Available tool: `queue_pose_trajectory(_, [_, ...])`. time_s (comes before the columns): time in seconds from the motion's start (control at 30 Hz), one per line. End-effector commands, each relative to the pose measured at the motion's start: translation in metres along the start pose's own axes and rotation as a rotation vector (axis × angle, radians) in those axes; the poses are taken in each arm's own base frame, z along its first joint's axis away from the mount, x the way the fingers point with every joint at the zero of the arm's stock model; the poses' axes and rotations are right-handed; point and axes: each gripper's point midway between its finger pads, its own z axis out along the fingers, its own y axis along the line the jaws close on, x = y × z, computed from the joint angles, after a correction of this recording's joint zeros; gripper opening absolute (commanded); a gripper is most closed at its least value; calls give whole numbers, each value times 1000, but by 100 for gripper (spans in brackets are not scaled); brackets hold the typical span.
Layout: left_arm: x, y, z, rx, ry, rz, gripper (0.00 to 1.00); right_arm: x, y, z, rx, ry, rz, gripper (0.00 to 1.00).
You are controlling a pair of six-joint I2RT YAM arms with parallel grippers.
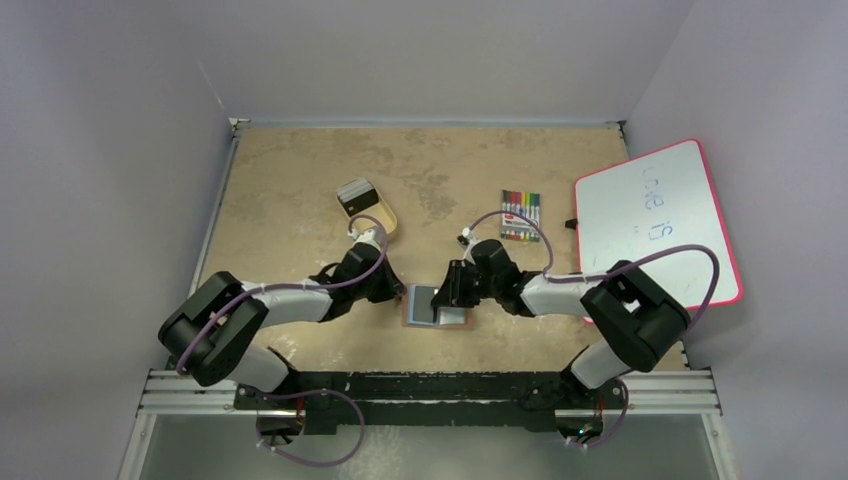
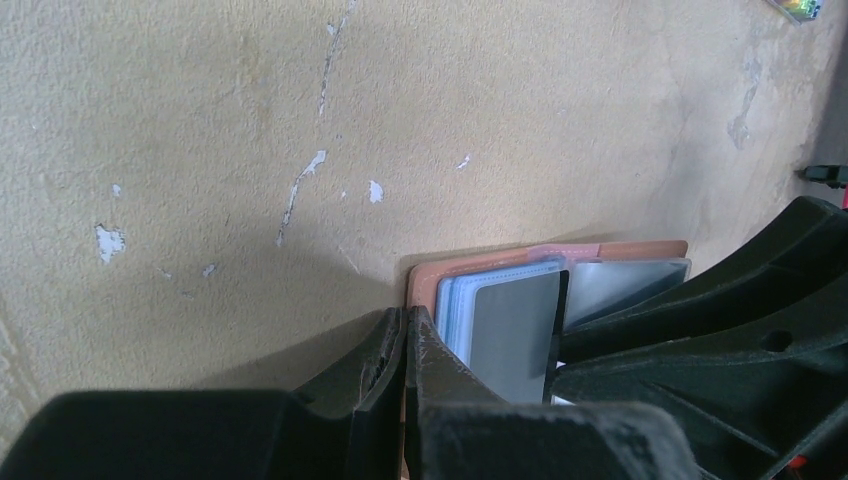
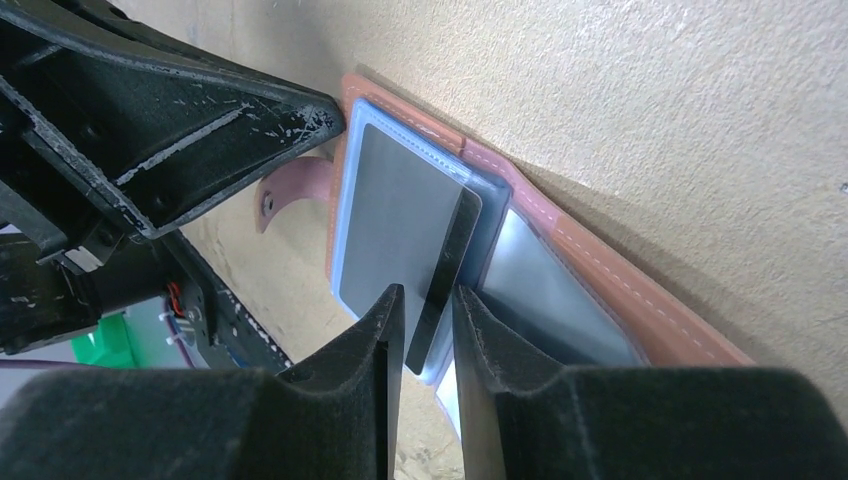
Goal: Put the credit cards into the card holder
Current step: Insert the credit card into the card holder, then turn over the card slot in the card holder.
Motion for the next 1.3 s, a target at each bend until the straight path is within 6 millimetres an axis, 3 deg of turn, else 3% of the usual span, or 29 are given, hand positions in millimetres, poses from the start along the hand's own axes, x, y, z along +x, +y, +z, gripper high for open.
queue_pose_trajectory(0.0, [9, 20, 3, -83, 32, 45, 0, -17, 8, 5, -11, -47, -67, 27])
queue_pose_trajectory(0.17, [4, 19, 1, -99, 22, 48, 0, -20, 9, 7, -9, -52, -74, 26])
queue_pose_trajectory(0.4, [-34, -4, -28, -104, -79, 71, 26, -23, 0, -13, 75, -83, -56, 27])
queue_pose_trajectory(0.53, [-45, -26, -45, -37, -97, 76, 36, -21, -2, -23, 95, -91, -47, 27])
queue_pose_trajectory(0.7, [-36, -54, -49, 114, -63, 15, 40, -23, -4, -21, 96, -108, -48, 22])
queue_pose_trajectory(0.97, [-16, -67, -35, 253, -9, -51, 42, -25, -4, -8, 84, -104, -34, 17])
queue_pose_trajectory(1.27, [-6, -48, -19, 189, 14, -35, 43, -3, -31, -2, 146, -46, -9, 12])
